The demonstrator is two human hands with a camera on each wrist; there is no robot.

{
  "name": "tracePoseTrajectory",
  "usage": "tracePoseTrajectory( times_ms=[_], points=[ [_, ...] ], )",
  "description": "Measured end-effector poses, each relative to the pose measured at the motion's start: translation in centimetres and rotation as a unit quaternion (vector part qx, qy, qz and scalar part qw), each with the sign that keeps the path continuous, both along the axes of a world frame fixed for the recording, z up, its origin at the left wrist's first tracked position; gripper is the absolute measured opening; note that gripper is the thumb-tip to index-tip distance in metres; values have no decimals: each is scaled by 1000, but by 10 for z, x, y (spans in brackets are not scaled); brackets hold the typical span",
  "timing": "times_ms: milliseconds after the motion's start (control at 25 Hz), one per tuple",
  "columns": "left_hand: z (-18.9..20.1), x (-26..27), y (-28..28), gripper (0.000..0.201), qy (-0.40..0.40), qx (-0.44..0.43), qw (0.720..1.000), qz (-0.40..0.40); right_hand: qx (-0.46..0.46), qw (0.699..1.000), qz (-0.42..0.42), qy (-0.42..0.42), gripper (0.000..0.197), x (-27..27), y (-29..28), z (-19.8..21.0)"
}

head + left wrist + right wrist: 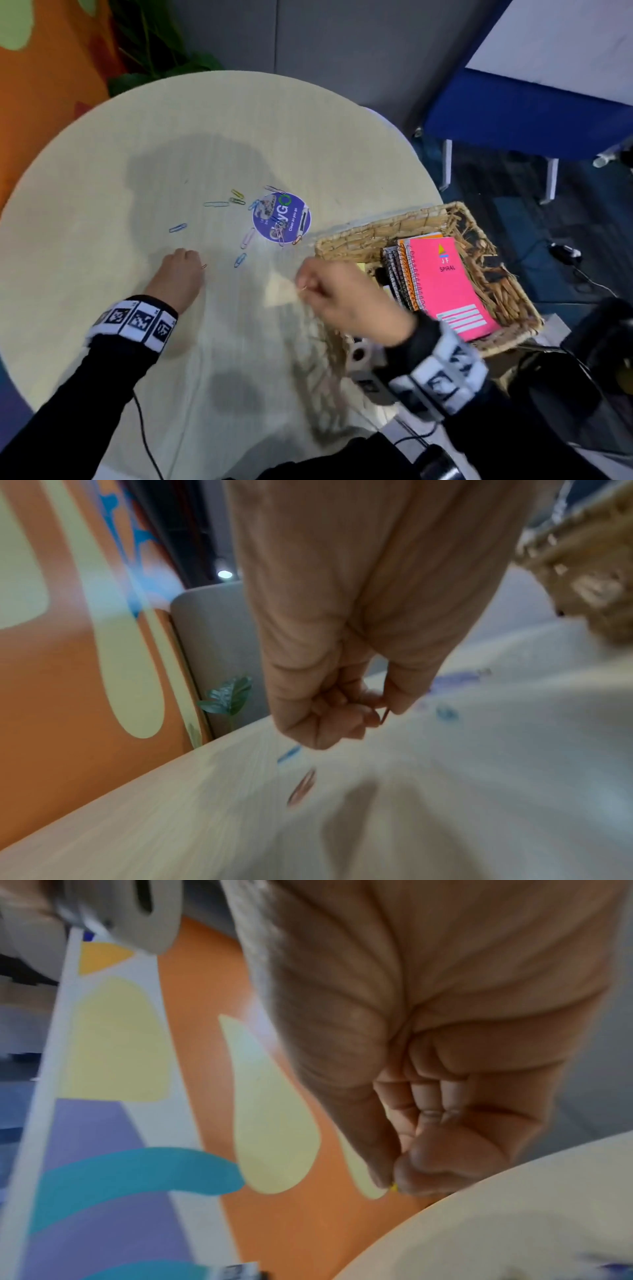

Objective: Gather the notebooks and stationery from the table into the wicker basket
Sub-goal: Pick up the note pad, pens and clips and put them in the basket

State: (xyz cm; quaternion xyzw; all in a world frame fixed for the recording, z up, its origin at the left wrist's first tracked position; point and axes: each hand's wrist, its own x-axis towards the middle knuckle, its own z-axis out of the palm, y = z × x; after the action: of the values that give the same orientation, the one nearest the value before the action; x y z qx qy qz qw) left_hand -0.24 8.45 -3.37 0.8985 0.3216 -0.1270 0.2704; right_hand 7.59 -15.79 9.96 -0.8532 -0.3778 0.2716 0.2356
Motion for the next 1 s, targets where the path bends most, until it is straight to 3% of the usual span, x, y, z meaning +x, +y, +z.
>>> tracePoseTrajectory(
  times_ms=[120,240,320,440,640,760,840,1000],
  points=[
    [36,9,-24,13,-135,42,990,-15,-84,996,-31,-24,12,52,-44,-10],
    [75,19,-70,3,-239,-17,971,-24,-202,979,-10,-19,16,82,-49,-60],
    [91,25,-106,5,-271,-75,958,-50,-238,971,-20,-8,15,94,-43,-88],
    [98,33,-151,9,-251,-115,955,-114,-266,964,-14,-11,20,98,-31,-111],
    [86,61,-201,21,-129,-15,966,-222,-266,963,14,-31,12,103,-34,-109],
    [73,79,-218,28,-16,60,957,-283,-181,983,-41,3,16,115,-61,-89],
    [70,88,-229,19,56,101,939,-323,-105,989,-102,22,8,118,-85,-75],
    [51,97,-242,6,273,125,870,-390,-29,988,-154,17,9,110,-125,-59]
  ],
)
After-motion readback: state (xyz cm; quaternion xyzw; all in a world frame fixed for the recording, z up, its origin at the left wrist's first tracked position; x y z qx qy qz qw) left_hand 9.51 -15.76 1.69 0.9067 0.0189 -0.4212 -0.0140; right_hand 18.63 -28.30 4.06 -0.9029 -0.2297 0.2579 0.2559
